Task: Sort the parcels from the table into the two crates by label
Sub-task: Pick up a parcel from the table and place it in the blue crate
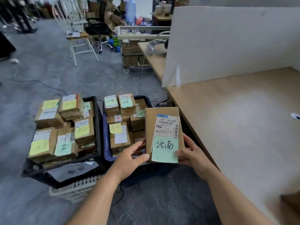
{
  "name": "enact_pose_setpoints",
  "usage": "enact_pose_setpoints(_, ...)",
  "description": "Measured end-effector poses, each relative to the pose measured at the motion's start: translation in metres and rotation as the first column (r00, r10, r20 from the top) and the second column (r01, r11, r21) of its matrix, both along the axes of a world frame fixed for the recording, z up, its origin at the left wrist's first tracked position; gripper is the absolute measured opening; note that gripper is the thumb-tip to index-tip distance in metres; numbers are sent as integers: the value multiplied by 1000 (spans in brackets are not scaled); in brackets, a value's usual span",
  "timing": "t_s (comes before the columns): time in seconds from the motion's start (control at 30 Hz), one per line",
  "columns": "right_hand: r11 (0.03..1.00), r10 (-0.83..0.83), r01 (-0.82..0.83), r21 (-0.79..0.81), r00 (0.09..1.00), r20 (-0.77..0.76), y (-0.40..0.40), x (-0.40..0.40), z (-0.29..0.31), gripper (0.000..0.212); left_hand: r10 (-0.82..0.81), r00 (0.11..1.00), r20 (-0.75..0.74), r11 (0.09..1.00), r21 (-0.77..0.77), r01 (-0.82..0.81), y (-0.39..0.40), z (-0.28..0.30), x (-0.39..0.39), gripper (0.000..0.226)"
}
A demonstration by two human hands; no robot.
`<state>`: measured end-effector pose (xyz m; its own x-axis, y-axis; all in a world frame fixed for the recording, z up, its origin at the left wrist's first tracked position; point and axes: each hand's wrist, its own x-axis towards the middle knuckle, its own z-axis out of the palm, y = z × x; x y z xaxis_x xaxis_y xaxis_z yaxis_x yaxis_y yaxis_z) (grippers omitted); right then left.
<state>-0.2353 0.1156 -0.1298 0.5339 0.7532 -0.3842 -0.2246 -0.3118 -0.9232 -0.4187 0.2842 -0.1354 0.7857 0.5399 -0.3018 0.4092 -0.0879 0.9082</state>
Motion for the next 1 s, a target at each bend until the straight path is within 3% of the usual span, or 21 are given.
enact_pose_setpoints(0.3,989,129,-131,-74,991,-32,70,46,-40,84,83,989,-125,996,-17,-86,47,-37,28,63)
enact_pose_setpoints(0.5,973,188,-199,-116,977,-98,127,91,-74,72,141,962,-236,989,-19,-150,87,-56,69,61)
enact_pose_setpoints(1.0,923,180,-258,-286,945,-272,203,112,-188,82,148,903,-403,974,-101,-205,140,-154,95,61)
